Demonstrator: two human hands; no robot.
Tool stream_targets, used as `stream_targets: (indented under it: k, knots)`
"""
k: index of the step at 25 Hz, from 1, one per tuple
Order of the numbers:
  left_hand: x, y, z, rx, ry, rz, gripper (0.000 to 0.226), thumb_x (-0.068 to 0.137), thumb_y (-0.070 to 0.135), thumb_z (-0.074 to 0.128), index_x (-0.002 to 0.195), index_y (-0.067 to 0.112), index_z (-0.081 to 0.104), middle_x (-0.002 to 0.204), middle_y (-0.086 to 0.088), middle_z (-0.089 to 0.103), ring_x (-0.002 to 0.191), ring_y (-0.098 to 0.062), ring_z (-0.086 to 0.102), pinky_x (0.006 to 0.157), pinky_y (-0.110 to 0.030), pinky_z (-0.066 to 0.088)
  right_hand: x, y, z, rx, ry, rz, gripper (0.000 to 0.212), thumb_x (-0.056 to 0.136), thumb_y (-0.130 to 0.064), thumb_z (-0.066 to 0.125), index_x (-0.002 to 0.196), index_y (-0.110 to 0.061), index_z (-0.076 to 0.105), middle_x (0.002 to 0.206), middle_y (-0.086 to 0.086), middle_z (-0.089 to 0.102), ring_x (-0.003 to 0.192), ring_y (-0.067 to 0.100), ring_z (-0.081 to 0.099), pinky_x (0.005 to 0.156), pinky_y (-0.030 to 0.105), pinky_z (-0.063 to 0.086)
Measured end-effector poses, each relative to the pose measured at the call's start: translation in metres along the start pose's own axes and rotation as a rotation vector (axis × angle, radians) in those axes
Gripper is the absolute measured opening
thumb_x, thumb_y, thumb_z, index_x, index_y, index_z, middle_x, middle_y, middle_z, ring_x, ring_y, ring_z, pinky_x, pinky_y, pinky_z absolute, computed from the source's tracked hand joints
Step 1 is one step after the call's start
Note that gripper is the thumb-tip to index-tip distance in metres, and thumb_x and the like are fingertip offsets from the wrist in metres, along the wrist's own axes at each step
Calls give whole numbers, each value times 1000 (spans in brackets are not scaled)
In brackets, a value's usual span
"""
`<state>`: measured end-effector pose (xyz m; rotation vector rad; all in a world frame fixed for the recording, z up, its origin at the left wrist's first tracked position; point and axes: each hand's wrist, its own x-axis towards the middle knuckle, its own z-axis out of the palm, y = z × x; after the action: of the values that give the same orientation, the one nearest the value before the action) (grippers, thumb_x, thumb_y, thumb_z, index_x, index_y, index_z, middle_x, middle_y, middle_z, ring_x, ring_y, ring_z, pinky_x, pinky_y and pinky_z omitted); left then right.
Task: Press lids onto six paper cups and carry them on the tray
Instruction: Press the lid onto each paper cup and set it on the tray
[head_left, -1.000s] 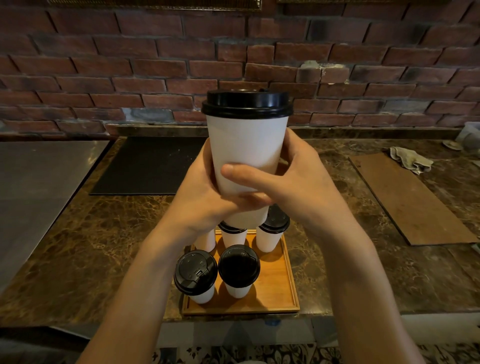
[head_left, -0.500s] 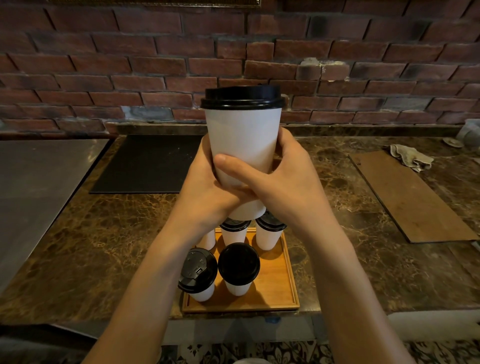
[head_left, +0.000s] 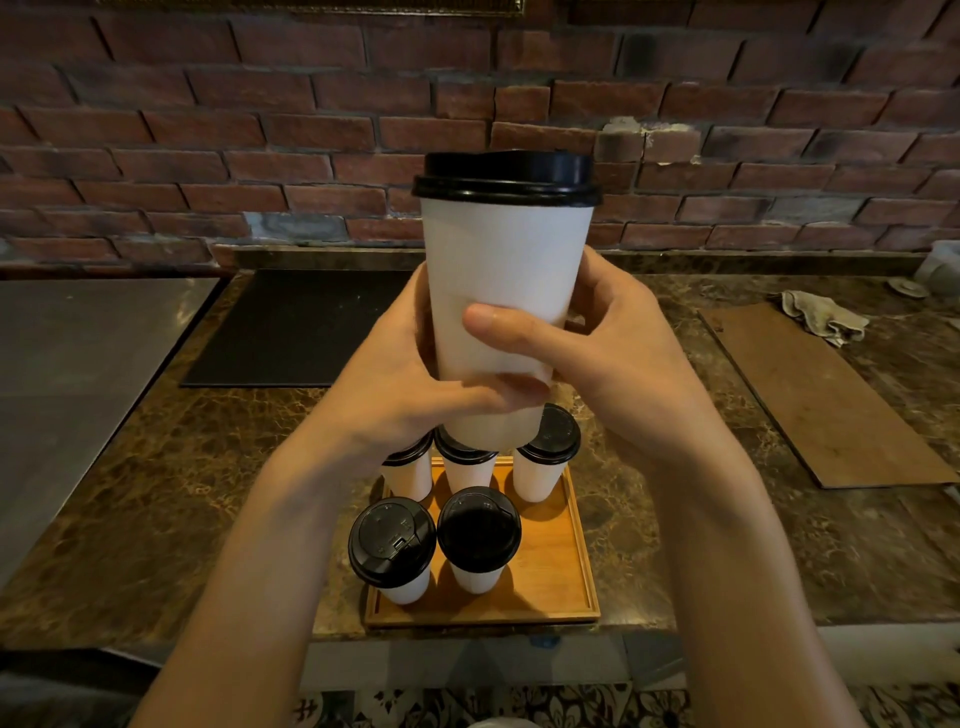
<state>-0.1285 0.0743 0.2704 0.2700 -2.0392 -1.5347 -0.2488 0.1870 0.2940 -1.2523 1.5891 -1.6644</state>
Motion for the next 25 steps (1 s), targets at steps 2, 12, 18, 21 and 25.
stream_targets:
  k: [2, 12, 18, 21, 25]
  knots:
    - [-1, 1, -2, -38, -37, -16, 79, 52, 29, 81, 122, 35, 44, 107, 21, 63, 104, 0, 61, 72, -12, 52, 0, 1, -4, 18, -44, 11, 60, 68, -34, 80, 123, -24, 58, 108, -11, 69, 102, 5, 66, 76, 21, 56]
    - [-4, -2, -2, -42, -43, -28, 71, 54, 29, 80, 117, 37, 47, 105, 23, 64, 103, -2, 62, 72, -13, 52, 1, 4, -6, 78, -151, 37, 50, 72, -27, 77, 118, -31, 57, 107, -12, 70, 104, 7, 66, 76, 19, 55]
    - [-4, -2, 2, 7, 46, -9, 79, 49, 31, 82, 119, 35, 46, 106, 22, 63, 104, -2, 61, 73, -14, 52, 0, -2, 0, -114, -56, 2, 70, 66, -42, 79, 128, -27, 51, 111, -14, 63, 102, 0, 62, 80, 23, 57]
    - [-4, -1, 8, 41, 110, 4, 84, 45, 21, 89, 115, 38, 44, 106, 20, 60, 103, 7, 59, 71, -8, 49, -1, -3, 6, -178, 23, 5, 73, 67, -43, 84, 129, -30, 48, 113, -16, 59, 101, 0, 59, 79, 23, 57]
    - [-2, 2, 20, 29, 186, 51, 77, 52, 9, 83, 110, 38, 42, 105, 20, 54, 96, 21, 55, 68, 0, 44, -1, -2, 13, -263, 129, 11, 82, 65, -47, 84, 134, -27, 44, 119, -12, 57, 107, 5, 56, 86, 33, 56]
